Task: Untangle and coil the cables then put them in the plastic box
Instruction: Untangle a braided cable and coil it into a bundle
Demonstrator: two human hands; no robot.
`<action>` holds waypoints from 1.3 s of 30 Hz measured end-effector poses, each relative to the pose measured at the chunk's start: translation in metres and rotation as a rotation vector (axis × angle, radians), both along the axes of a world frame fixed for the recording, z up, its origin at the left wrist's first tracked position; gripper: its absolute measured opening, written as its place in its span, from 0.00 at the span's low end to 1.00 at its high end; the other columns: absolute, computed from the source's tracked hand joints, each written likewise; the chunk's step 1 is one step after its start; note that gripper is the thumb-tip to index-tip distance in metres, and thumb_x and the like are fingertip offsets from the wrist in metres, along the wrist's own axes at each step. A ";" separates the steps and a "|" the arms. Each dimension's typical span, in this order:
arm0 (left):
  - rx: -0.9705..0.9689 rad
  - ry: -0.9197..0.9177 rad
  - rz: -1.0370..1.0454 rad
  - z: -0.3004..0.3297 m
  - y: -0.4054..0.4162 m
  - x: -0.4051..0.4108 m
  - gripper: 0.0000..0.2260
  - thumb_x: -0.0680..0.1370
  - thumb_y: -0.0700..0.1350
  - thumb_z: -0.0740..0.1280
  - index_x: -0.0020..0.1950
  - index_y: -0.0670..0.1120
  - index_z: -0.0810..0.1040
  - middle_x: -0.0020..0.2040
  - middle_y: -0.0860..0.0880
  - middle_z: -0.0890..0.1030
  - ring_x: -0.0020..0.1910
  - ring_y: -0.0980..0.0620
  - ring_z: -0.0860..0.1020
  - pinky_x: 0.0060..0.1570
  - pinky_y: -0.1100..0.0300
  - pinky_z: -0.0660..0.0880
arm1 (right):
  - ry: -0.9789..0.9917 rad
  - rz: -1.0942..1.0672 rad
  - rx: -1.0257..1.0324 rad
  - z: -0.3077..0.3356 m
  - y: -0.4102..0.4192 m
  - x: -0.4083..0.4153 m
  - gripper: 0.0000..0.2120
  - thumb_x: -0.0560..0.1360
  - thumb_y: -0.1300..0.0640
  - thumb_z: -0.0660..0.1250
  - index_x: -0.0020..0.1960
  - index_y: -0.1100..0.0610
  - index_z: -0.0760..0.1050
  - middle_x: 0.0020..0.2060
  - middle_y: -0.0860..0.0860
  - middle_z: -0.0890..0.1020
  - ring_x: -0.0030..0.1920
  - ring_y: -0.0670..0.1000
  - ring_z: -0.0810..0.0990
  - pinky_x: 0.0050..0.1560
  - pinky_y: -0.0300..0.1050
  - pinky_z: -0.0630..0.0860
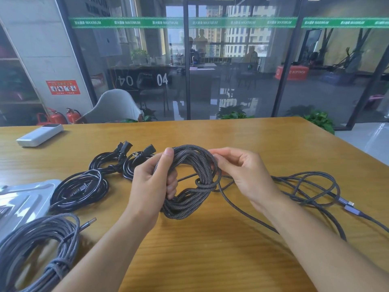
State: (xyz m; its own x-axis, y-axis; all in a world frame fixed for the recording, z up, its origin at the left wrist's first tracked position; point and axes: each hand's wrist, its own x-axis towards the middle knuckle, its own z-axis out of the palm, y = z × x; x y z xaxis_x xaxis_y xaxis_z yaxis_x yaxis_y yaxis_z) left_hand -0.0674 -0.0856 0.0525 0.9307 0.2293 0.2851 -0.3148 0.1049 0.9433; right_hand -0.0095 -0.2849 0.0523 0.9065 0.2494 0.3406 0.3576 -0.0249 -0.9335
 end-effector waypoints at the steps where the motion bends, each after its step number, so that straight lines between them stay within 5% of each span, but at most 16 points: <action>1: 0.000 0.010 0.009 -0.001 0.000 0.001 0.23 0.81 0.57 0.65 0.43 0.36 0.69 0.35 0.43 0.61 0.30 0.48 0.61 0.28 0.56 0.61 | 0.000 0.034 -0.017 0.000 -0.001 0.000 0.10 0.83 0.62 0.68 0.60 0.54 0.85 0.51 0.50 0.89 0.55 0.52 0.86 0.62 0.49 0.82; 5: -0.001 0.037 0.069 -0.003 0.003 0.004 0.19 0.85 0.53 0.64 0.40 0.42 0.70 0.34 0.43 0.63 0.29 0.49 0.62 0.28 0.55 0.62 | -0.033 0.107 -0.034 0.001 -0.004 0.000 0.13 0.82 0.61 0.67 0.65 0.55 0.83 0.56 0.49 0.88 0.60 0.52 0.84 0.63 0.48 0.80; 9: 0.015 0.024 0.090 -0.005 0.002 0.005 0.22 0.85 0.53 0.64 0.42 0.36 0.69 0.35 0.42 0.63 0.30 0.48 0.62 0.27 0.56 0.63 | -0.123 0.012 -0.005 -0.001 0.003 -0.004 0.09 0.76 0.56 0.74 0.56 0.51 0.86 0.51 0.48 0.89 0.54 0.49 0.86 0.60 0.48 0.82; 16: 0.083 0.026 0.087 -0.005 0.000 0.003 0.19 0.85 0.53 0.64 0.36 0.47 0.72 0.34 0.40 0.62 0.33 0.44 0.60 0.29 0.55 0.63 | -0.232 -0.113 -0.183 -0.002 0.005 -0.005 0.07 0.76 0.54 0.77 0.53 0.52 0.86 0.45 0.46 0.88 0.46 0.48 0.86 0.52 0.46 0.82; 19: 0.121 0.013 0.092 -0.004 -0.004 0.002 0.20 0.85 0.53 0.64 0.33 0.51 0.73 0.33 0.42 0.63 0.32 0.44 0.61 0.30 0.53 0.63 | -0.390 -0.272 -0.360 -0.006 0.009 -0.007 0.07 0.79 0.53 0.74 0.56 0.52 0.85 0.44 0.42 0.87 0.46 0.43 0.84 0.48 0.37 0.79; 22: 0.131 0.011 0.125 -0.003 -0.008 0.002 0.21 0.85 0.53 0.64 0.32 0.53 0.74 0.32 0.43 0.64 0.31 0.45 0.63 0.32 0.50 0.65 | -0.627 -0.442 -0.500 -0.007 0.017 -0.010 0.07 0.81 0.55 0.71 0.58 0.55 0.84 0.47 0.44 0.86 0.48 0.46 0.83 0.49 0.44 0.79; 25: 0.123 0.012 0.159 -0.003 -0.010 0.002 0.21 0.85 0.54 0.64 0.32 0.51 0.72 0.31 0.44 0.64 0.30 0.46 0.64 0.34 0.47 0.66 | -0.731 -0.510 -0.518 -0.005 0.024 -0.014 0.05 0.81 0.58 0.70 0.57 0.56 0.82 0.47 0.46 0.85 0.48 0.47 0.81 0.47 0.38 0.73; 32: 0.072 0.028 0.152 -0.003 -0.005 0.001 0.21 0.85 0.55 0.64 0.39 0.43 0.76 0.32 0.43 0.66 0.30 0.46 0.65 0.36 0.46 0.66 | -0.631 -0.433 -0.365 -0.001 0.023 -0.019 0.06 0.82 0.57 0.69 0.57 0.53 0.83 0.49 0.42 0.84 0.52 0.44 0.81 0.52 0.41 0.78; 39: 0.039 0.017 0.113 0.001 -0.001 0.000 0.19 0.84 0.55 0.65 0.37 0.47 0.76 0.35 0.41 0.64 0.33 0.43 0.62 0.32 0.51 0.65 | -0.293 -0.071 -0.103 0.010 0.013 -0.019 0.08 0.81 0.58 0.69 0.55 0.48 0.84 0.48 0.47 0.87 0.53 0.47 0.85 0.55 0.39 0.79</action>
State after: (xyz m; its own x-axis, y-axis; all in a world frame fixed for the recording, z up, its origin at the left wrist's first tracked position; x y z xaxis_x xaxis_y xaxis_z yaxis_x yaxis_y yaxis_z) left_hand -0.0678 -0.0870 0.0531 0.9043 0.3218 0.2805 -0.3068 0.0329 0.9512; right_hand -0.0281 -0.2718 0.0627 0.7898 0.2355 0.5664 0.6052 -0.1483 -0.7822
